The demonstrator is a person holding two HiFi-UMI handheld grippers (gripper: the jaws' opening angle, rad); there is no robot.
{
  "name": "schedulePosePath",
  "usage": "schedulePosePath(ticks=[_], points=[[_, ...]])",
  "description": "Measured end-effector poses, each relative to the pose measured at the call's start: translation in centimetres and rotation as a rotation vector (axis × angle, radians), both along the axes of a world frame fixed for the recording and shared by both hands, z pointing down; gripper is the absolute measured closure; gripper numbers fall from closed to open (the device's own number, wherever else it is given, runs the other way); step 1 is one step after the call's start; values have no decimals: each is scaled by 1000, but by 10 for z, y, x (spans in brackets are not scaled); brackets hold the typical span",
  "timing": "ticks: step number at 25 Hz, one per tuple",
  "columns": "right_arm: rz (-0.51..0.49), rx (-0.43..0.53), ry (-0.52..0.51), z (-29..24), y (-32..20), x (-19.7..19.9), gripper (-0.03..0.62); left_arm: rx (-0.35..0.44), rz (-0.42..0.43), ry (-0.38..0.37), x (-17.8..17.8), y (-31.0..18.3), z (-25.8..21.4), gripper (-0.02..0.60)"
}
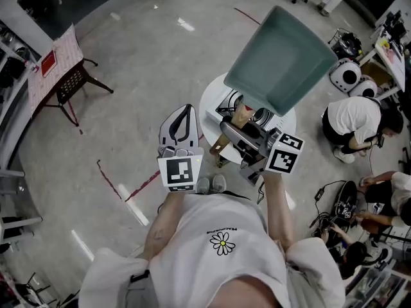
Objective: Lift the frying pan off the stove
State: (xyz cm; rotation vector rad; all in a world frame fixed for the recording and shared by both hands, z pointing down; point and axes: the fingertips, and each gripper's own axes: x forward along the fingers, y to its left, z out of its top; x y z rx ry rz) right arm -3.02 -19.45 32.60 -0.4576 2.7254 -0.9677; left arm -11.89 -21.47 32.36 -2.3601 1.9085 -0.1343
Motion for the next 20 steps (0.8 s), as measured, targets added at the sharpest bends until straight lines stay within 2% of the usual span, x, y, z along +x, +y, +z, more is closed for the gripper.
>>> schedulePosePath(ticks=[11, 20], points=[[36, -9, 22, 20, 14, 12, 508, 13, 15, -4, 5, 13, 9, 583], [26, -7, 29, 22, 19, 12, 508, 15, 23, -5, 8, 14, 10, 583]])
